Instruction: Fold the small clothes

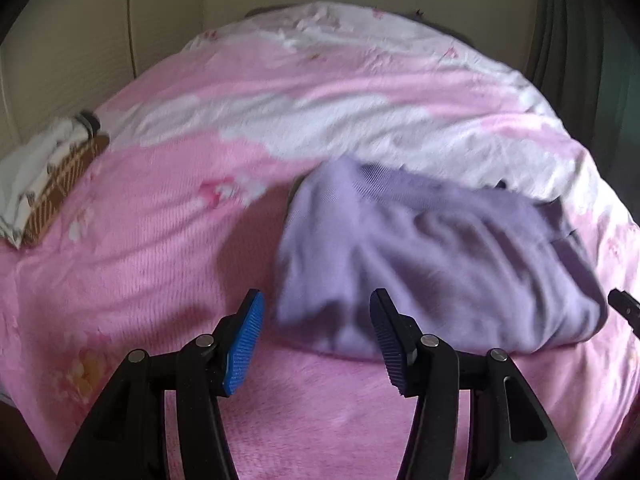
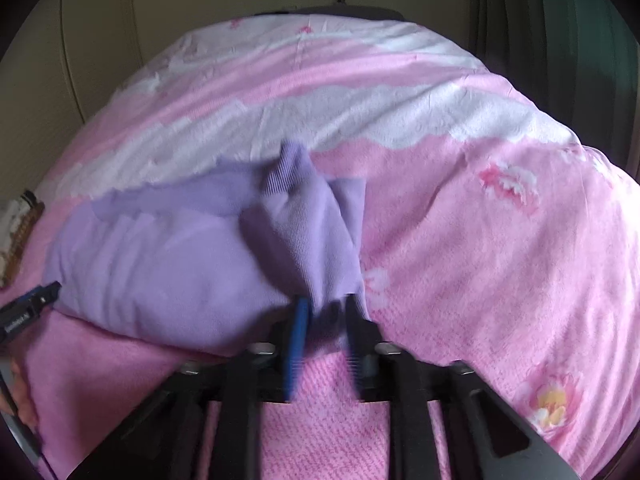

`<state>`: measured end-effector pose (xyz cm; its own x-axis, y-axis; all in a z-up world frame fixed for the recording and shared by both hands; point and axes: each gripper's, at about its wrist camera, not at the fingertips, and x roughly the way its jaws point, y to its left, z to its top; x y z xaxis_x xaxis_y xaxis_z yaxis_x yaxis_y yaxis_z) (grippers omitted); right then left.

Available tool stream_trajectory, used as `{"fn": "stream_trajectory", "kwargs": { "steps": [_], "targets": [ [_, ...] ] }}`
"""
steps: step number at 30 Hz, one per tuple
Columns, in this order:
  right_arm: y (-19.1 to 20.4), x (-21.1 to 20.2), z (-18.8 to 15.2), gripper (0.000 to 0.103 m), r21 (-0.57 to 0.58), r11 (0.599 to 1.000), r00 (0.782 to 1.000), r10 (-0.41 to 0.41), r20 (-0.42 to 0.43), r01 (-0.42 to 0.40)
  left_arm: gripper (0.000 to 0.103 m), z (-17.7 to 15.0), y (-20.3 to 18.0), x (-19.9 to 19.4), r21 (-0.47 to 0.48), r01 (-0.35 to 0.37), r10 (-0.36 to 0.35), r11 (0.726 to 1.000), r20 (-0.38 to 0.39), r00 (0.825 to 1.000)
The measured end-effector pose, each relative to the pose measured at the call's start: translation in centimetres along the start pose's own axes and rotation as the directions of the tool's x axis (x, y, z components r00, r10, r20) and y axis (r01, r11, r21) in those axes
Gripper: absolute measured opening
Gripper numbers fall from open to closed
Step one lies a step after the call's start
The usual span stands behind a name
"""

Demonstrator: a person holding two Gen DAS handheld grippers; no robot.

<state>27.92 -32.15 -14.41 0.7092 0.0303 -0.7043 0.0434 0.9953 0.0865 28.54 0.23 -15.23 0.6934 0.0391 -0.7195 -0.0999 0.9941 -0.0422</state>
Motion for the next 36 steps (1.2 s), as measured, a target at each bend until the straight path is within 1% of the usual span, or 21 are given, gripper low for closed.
{"fn": "stream_trajectory", "kwargs": {
  "steps": [2, 3, 5, 8, 11, 16, 19, 22, 25, 27, 28, 29, 31, 32, 33, 34, 35, 36],
  "targets": [
    [-0.9, -0.7, 0.9, 0.058, 0.023, 0.999, 0.999, 0.023, 0.044, -0.024, 0.054, 0.9, -1.4, -0.9, 0.016, 0.013, -0.014, 1.0, 0.033, 0.999],
    [-1.2, -0.7, 1.3, 0.059, 0.032, 0.999, 0.998, 0.038, 0.049, -0.039, 0.054, 1.4, -2.1, -1.0, 0.023, 0.027, -0.028, 0.999, 0.042, 0.999],
    [-2.1, 0.1, 2.3, 0.059, 0.057, 0.995, 0.996, 0.081, 0.032, -0.083, 0.054, 2.4, -3.6, -0.6, 0.031, 0.056, -0.057, 0.998, 0.039, 0.998],
    [-3.8, 1.9, 3.6, 0.059, 0.118, 0.98, 0.987, 0.162, 0.014, -0.163, 0.054, 3.7, -5.4, 0.6, 0.023, 0.085, -0.085, 0.996, 0.026, 0.996],
    [-4.7, 4.1, 4.2, 0.059, 0.15, 0.963, 0.974, 0.227, -0.012, -0.223, 0.054, 4.4, -6.9, 1.5, 0.023, 0.092, -0.092, 0.996, 0.023, 0.995],
    [-4.9, 7.4, 4.5, 0.059, 0.135, 0.962, 0.965, 0.25, -0.081, -0.238, 0.054, 4.6, -8.4, 2.6, 0.042, 0.091, -0.092, 0.995, 0.019, 0.996],
    [-5.0, 9.1, 4.5, 0.059, 0.144, 0.954, 0.952, 0.282, -0.124, -0.263, 0.054, 4.6, -8.9, 3.4, 0.046, 0.096, -0.096, 0.994, 0.007, 0.995],
    [-4.8, 10.5, 4.4, 0.059, 0.144, 0.947, 0.941, 0.308, -0.145, -0.287, 0.054, 4.6, -9.1, 4.0, 0.049, 0.1, -0.1, 0.994, 0.0, 0.995],
    [-4.6, 11.9, 4.6, 0.059, 0.161, 0.932, 0.919, 0.352, -0.175, -0.326, 0.054, 4.5, -9.4, 4.2, 0.062, 0.106, -0.106, 0.992, -0.004, 0.994],
    [-4.8, 12.4, 4.5, 0.048, 0.21, 0.908, 0.894, 0.402, -0.198, -0.362, 0.054, 4.5, -9.3, 4.0, 0.065, 0.111, -0.111, 0.992, -0.007, 0.994],
    [-5.0, 12.4, 4.4, 0.047, 0.237, 0.897, 0.885, 0.42, -0.198, -0.373, 0.054, 4.5, -9.2, 3.9, 0.067, 0.112, -0.112, 0.991, -0.006, 0.994],
    [-5.4, 12.3, 4.0, 0.046, 0.278, 0.873, 0.866, 0.46, -0.196, -0.401, 0.054, 4.5, -9.0, 3.6, 0.069, 0.113, -0.113, 0.991, -0.001, 0.994],
    [-5.6, 12.5, 3.4, 0.045, 0.306, 0.848, 0.844, 0.501, -0.192, -0.433, 0.054, 4.5, -8.7, 3.1, 0.073, 0.11, -0.111, 0.991, 0.006, 0.994],
    [-5.5, 12.6, 3.1, 0.039, 0.299, 0.852, 0.847, 0.495, -0.195, -0.429, 0.054, 4.5, -8.5, 2.9, 0.075, 0.109, -0.11, 0.991, 0.007, 0.994],
    [-5.5, 12.6, 3.0, 0.028, 0.301, 0.859, 0.855, 0.48, -0.196, -0.413, 0.054, 4.5, -8.4, 2.7, 0.076, 0.109, -0.11, 0.991, 0.006, 0.994],
    [-5.6, 12.6, 3.1, 0.026, 0.325, 0.85, 0.852, 0.488, -0.189, -0.415, 0.054, 4.4, -8.2, 2.5, 0.077, 0.11, -0.111, 0.991, 0.005, 0.994],
    [-5.5, 12.2, 3.3, 0.021, 0.34, 0.841, 0.849, 0.497, -0.179, -0.421, 0.054, 4.4, -7.9, 2.1, 0.078, 0.111, -0.112, 0.991, 0.005, 0.994],
    [-5.1, 11.8, 3.6, 0.019, 0.324, 0.851, 0.859, 0.482, -0.173, -0.412, 0.054, 4.4, -7.8, 1.9, 0.079, 0.11, -0.11, 0.991, 0.005, 0.994]
  ]
}}
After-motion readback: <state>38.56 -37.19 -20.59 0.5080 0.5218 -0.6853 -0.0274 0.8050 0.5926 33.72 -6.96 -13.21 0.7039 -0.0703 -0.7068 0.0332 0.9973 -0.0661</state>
